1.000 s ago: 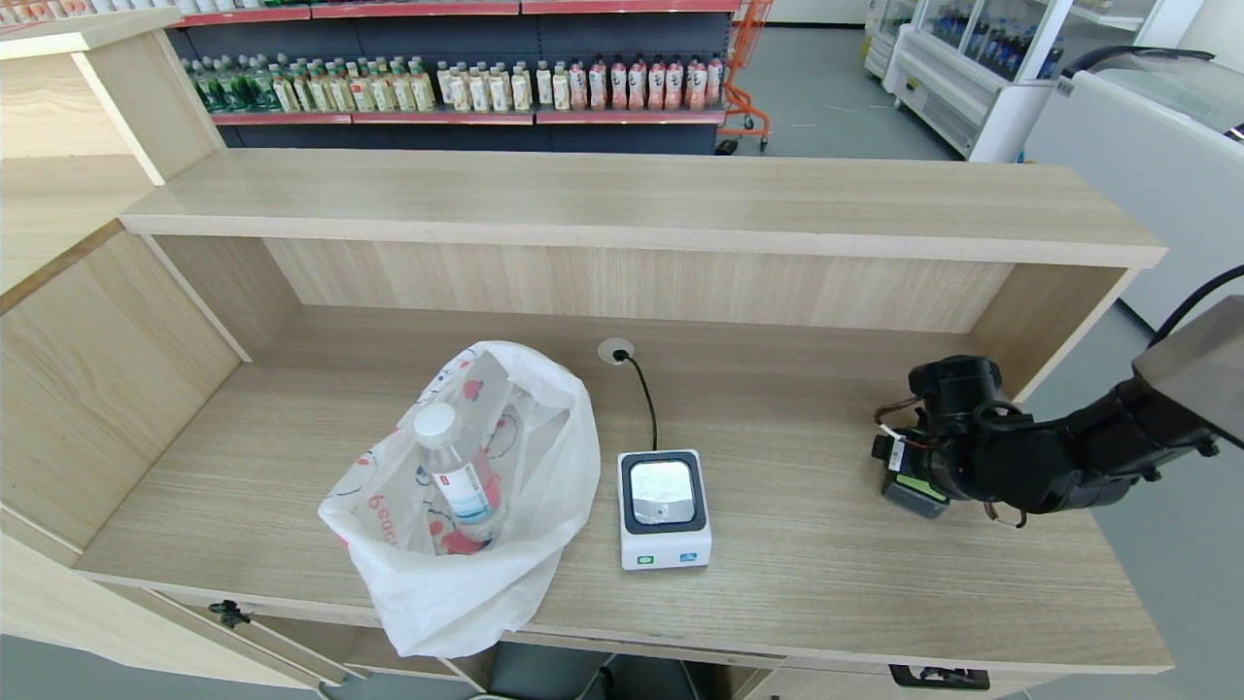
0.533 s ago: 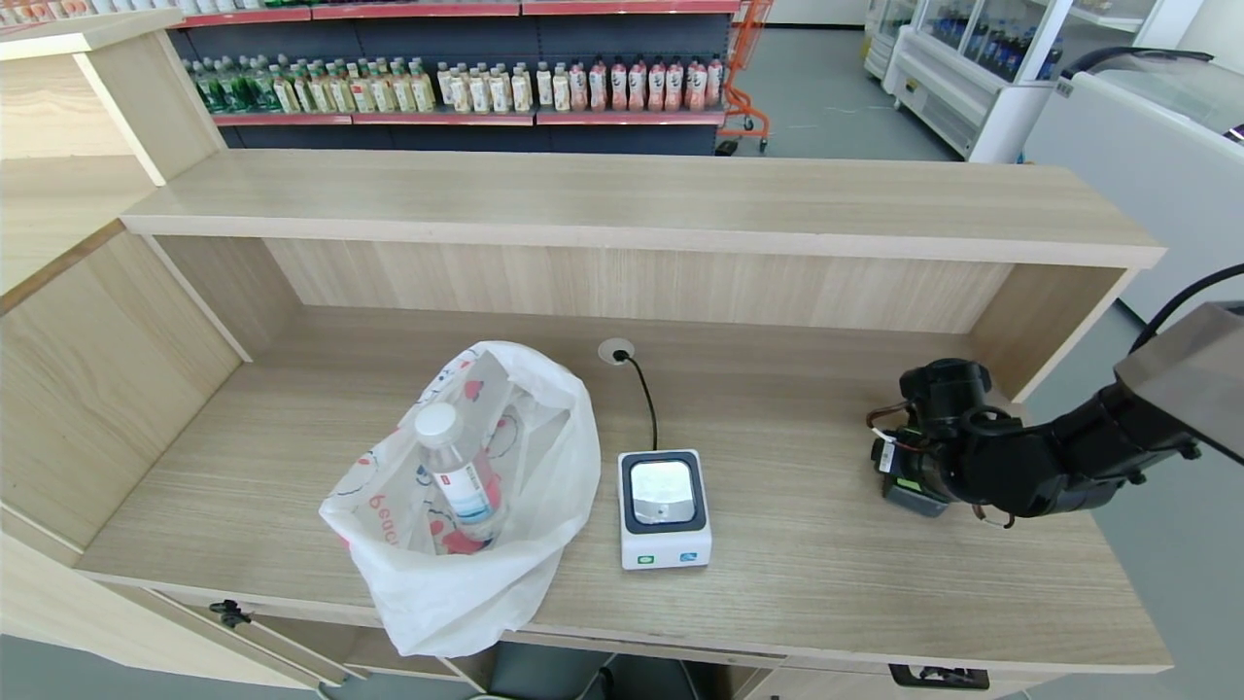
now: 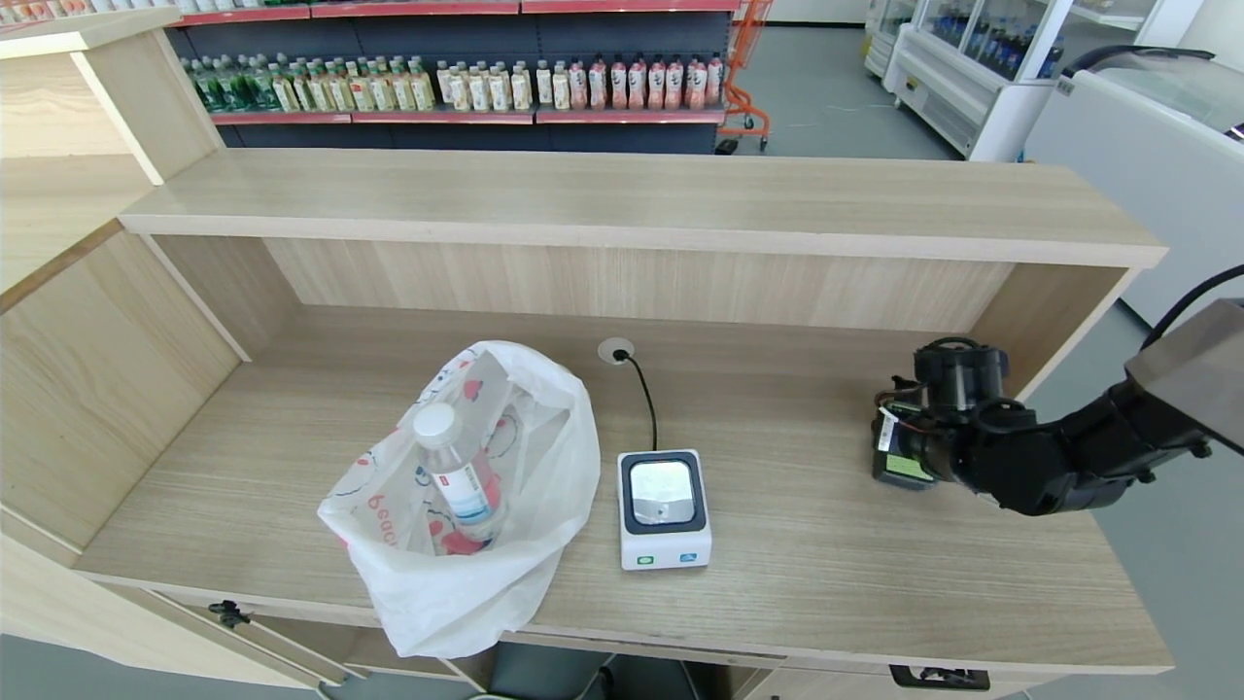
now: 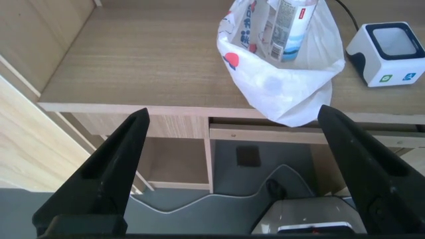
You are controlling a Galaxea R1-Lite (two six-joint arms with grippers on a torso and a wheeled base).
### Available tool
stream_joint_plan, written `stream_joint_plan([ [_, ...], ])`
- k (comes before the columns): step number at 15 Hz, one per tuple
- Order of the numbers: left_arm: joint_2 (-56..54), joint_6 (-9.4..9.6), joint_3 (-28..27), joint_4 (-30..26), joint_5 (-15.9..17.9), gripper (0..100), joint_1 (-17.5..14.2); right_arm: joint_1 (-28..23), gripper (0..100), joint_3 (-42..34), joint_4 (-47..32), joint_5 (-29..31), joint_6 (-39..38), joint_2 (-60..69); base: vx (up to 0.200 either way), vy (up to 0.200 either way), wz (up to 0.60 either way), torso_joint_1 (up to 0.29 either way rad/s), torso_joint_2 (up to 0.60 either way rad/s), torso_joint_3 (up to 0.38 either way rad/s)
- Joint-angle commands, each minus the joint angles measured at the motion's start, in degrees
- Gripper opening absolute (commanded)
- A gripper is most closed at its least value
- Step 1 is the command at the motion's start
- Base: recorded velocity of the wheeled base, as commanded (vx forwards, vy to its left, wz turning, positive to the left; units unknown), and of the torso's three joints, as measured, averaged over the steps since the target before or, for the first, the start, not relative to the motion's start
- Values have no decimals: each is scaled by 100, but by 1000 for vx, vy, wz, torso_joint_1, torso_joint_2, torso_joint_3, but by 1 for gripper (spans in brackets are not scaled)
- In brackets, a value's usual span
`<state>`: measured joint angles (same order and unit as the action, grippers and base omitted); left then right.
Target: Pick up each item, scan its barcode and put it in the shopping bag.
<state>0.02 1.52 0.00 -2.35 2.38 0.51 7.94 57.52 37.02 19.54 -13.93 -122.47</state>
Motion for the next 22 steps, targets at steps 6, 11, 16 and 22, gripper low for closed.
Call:
stream_joint_plan([
  [6,-2,-3,0,-2,0,100,2,15,0,-636,569,-2438,427,1990,0,0,0,0,0,0],
  [11,6,-3,0,-2,0,100,2,6,0,-1436,1431,-2859,1270,2051,0,0,0,0,0,0],
  [16,-2,-3,0,-2,0,100,2,-3,0,-1436,1369,-2851,1341,2007,0,0,0,0,0,0],
  [22,-2,6,0,-2,0,100,2,-29,100,-1542,1176,-2851,1956,2236,0,0,0,0,0,0],
])
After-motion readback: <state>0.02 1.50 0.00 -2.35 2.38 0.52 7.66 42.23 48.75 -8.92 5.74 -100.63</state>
